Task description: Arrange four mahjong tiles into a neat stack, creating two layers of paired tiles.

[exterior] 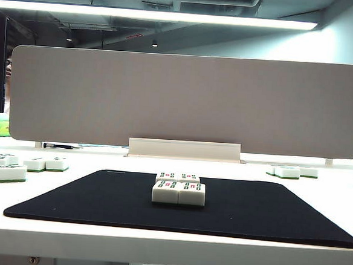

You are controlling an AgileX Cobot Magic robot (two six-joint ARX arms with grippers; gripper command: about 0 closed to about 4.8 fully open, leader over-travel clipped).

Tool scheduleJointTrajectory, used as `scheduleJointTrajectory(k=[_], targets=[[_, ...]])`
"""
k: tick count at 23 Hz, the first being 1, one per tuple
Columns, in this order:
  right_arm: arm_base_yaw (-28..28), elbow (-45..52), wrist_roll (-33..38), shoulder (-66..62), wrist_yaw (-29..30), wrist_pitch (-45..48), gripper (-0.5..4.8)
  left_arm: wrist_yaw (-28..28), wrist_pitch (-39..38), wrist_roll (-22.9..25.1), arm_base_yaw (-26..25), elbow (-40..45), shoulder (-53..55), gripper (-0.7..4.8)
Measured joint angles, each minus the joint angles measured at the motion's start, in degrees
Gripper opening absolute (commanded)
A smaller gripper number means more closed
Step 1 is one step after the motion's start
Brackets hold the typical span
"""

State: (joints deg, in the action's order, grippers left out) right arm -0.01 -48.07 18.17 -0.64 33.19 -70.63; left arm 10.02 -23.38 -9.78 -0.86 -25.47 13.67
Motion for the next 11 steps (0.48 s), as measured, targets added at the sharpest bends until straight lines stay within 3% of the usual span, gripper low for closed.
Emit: scheduleJointTrajectory(k=[11], targets=[[0.0, 0.0, 0.0, 0.0, -0.09, 0.0, -0.02, 2.6, -2.6, -0.02, 0.02, -15.32, 16.5, -0.05]])
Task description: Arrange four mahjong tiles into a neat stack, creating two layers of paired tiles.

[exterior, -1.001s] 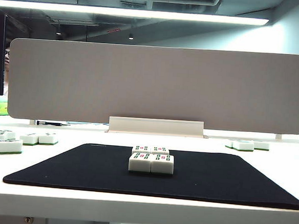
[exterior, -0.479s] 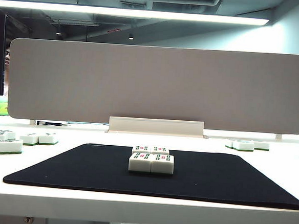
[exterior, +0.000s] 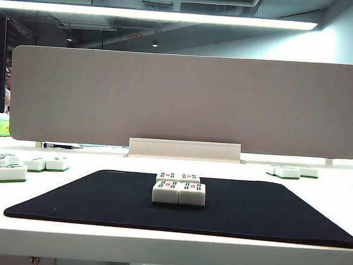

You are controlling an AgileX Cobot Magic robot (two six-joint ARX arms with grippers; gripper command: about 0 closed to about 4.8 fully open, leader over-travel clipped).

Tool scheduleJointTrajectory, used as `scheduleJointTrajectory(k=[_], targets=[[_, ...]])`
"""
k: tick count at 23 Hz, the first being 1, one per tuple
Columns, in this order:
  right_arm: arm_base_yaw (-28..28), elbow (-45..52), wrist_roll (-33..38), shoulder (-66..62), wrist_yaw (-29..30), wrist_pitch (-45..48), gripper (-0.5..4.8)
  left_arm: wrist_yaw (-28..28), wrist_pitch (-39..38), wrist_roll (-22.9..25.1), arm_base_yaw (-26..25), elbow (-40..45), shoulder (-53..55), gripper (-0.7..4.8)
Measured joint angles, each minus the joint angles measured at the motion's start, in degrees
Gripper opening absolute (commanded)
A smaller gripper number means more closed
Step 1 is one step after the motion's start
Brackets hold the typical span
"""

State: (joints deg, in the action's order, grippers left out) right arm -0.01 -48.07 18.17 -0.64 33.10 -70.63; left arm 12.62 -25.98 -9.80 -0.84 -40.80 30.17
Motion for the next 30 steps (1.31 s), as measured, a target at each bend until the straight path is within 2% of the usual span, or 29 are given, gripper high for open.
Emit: scheduleJointTrajectory(k=[4, 8, 14, 16, 24, 26, 30], targets=[[0.0, 0.0, 0.0, 0.0, -0.02, 0.0, -0.01, 5.22, -1.86, -0.15, 0.17, -5.29, 7.63, -0.06], [0.0, 0.0, 0.0, 0.0, -0.04, 0.0, -0.01, 6.05, -3.78, -0.26, 5.07, -9.81, 14.25, -0.06], [0.0, 0.0, 0.0, 0.0, -0.04, 0.02, -0.01, 3.93, -3.87, -0.33, 12.83, -11.52, 20.81, -0.06], [0.0, 0.0, 0.0, 0.0, -0.07, 0.0, -0.01, 1.7, -3.63, -0.33, 18.43, -11.65, 24.79, -0.06], [-0.04, 0.02, 0.0, 0.0, -0.07, 0.0, -0.01, 0.55, -3.61, -3.8, 26.23, -12.7, 34.64, -0.06], [0.0, 0.02, 0.0, 0.0, -0.09, 0.0, -0.01, 0.07, -3.85, -4.04, 29.0, -15.87, 39.82, -0.06], [-0.07, 0.0, 0.0, 0.0, -0.11, -0.02, -0.01, 0.02, -5.9, -4.28, 30.86, -21.86, 45.75, -0.06]])
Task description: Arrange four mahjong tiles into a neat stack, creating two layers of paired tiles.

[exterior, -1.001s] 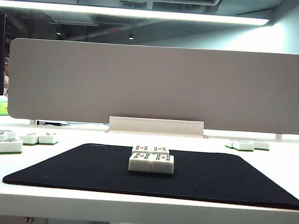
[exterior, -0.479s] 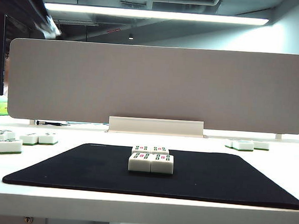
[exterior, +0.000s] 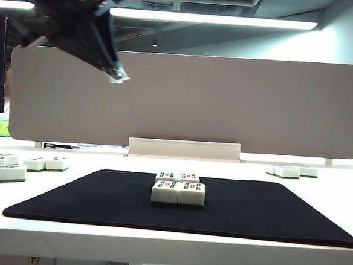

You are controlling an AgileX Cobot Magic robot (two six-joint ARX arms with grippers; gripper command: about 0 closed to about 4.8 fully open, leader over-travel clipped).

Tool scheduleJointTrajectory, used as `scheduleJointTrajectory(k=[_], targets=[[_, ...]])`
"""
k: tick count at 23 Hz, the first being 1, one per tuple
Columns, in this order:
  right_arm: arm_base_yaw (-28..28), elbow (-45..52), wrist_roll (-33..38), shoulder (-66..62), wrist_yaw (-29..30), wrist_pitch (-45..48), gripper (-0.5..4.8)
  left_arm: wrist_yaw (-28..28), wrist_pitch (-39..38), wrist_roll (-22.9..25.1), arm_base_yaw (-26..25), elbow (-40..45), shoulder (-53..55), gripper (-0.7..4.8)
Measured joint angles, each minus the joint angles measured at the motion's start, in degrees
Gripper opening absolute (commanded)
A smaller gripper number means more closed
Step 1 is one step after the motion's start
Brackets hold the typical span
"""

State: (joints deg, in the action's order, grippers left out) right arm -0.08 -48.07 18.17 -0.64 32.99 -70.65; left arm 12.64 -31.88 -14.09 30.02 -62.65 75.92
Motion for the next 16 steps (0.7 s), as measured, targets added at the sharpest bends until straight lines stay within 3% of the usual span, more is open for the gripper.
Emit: scheduleJointTrajectory(k=[11, 16], targets=[[0.02, 0.0, -0.02, 0.0, -1.05, -0.37, -0.01, -1.33, -16.57, -2.49, 3.13, -22.34, 17.77, -0.06], [0.02, 0.0, -0.02, 0.0, -1.07, -0.37, -0.01, -1.31, -20.28, -2.54, 4.11, -27.43, 22.03, -0.06]])
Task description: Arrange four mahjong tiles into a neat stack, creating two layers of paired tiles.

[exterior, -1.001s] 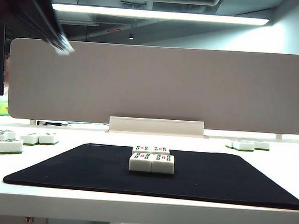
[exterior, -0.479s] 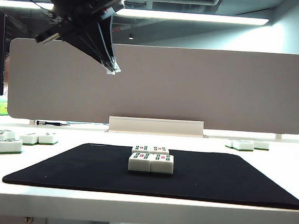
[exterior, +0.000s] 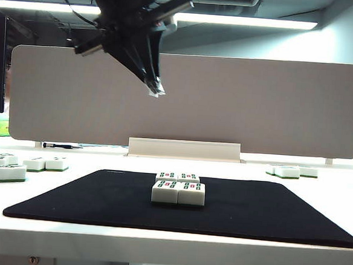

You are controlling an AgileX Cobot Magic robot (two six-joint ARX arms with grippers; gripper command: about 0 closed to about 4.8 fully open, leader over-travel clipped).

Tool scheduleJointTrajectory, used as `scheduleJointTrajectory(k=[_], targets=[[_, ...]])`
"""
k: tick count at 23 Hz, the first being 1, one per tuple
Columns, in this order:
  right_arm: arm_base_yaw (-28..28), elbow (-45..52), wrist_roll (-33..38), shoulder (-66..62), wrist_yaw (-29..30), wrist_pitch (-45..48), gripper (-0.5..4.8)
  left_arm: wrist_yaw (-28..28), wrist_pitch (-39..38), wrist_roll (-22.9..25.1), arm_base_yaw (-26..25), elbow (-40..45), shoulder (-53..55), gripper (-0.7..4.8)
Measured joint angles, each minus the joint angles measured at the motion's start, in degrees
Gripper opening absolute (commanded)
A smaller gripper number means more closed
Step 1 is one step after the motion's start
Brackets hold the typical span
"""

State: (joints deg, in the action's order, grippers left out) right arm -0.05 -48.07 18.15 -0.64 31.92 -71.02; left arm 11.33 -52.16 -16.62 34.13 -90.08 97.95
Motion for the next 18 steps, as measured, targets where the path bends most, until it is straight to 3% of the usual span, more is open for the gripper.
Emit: scheduleJointTrajectory(k=[8, 13, 16, 18], targets=[[0.0, 0.0, 0.0, 0.0, -0.02, -0.02, -0.01, 0.02, -11.85, -3.1, 0.44, -10.91, 10.78, -0.04], [0.0, 0.02, 0.0, 0.0, 2.67, -0.44, -0.01, 0.07, -14.08, -7.54, 0.44, -11.96, 12.87, 0.4], [0.0, 0.02, -0.15, 0.0, 4.26, -0.44, -0.01, 0.09, -13.99, -10.01, 0.44, -11.96, 12.87, 3.39], [0.0, 0.02, -1.4, 0.0, 4.26, -0.42, -0.01, 0.11, -13.46, -11.58, 0.44, -11.96, 12.87, 3.54]])
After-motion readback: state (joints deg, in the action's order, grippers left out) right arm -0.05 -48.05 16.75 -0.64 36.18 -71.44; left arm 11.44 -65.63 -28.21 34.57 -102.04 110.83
